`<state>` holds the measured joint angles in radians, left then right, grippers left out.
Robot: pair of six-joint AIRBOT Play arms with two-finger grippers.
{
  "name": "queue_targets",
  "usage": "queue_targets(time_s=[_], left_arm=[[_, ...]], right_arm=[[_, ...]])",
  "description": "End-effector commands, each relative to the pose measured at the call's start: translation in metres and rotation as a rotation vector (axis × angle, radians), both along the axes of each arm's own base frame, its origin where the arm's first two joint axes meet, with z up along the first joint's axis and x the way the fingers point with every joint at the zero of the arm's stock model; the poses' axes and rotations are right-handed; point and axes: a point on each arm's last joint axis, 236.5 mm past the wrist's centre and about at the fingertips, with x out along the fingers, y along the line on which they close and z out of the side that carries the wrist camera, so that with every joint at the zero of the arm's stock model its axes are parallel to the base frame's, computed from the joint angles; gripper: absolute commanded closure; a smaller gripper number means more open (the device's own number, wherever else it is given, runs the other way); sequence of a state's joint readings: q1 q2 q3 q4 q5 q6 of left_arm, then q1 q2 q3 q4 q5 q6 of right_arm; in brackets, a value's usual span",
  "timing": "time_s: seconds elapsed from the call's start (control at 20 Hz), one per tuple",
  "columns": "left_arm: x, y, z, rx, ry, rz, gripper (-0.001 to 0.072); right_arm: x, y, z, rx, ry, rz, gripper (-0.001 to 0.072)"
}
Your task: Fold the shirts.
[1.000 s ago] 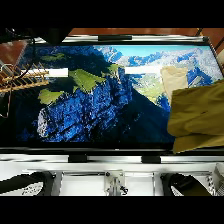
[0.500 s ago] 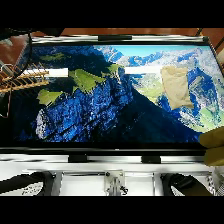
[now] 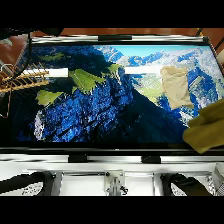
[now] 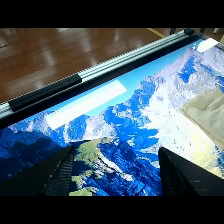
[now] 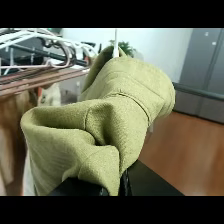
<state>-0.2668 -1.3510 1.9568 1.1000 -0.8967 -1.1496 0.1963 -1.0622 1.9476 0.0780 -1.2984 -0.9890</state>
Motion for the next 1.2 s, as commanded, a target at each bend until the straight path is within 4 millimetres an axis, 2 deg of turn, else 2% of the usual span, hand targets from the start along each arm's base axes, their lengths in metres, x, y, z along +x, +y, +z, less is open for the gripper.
queue_targets(time_s=[0.0, 0.25, 0.4, 0.55, 0.7, 0.9, 1.15], left_arm=[[0.0, 0.0, 0.0, 0.0, 0.001, 0.001, 0.0094], [0.0, 0.0, 0.0, 0.0, 0.001, 0.001, 0.0094], [0.0, 0.0, -0.001, 0.001, 0.002, 0.0, 0.0094], [0.0, 0.0, -0.001, 0.003, 0.004, -0.001, 0.0094], [0.0, 0.0, -0.001, 0.003, 0.004, -0.001, 0.0094], [0.0, 0.0, -0.001, 0.002, 0.004, -0.001, 0.0094], [0.0, 0.0, -0.001, 0.003, 0.004, -0.001, 0.0094]], right_arm=[[-0.003, -0.026, 0.002, -0.003, -0.041, -0.05, 0.0633], [-0.03, -0.058, 0.007, -0.021, -0.044, -0.161, 0.0633], [-0.038, -0.069, 0.012, -0.045, -0.037, -0.173, 0.0632], [-0.054, -0.093, 0.002, -0.003, -0.033, -0.227, 0.0633], [-0.07, -0.11, 0.002, -0.018, 0.028, -0.278, 0.0633], [-0.082, -0.125, 0.007, -0.051, 0.055, -0.302, 0.0633], [-0.118, -0.136, 0.002, -0.015, 0.079, -0.375, 0.0633]])
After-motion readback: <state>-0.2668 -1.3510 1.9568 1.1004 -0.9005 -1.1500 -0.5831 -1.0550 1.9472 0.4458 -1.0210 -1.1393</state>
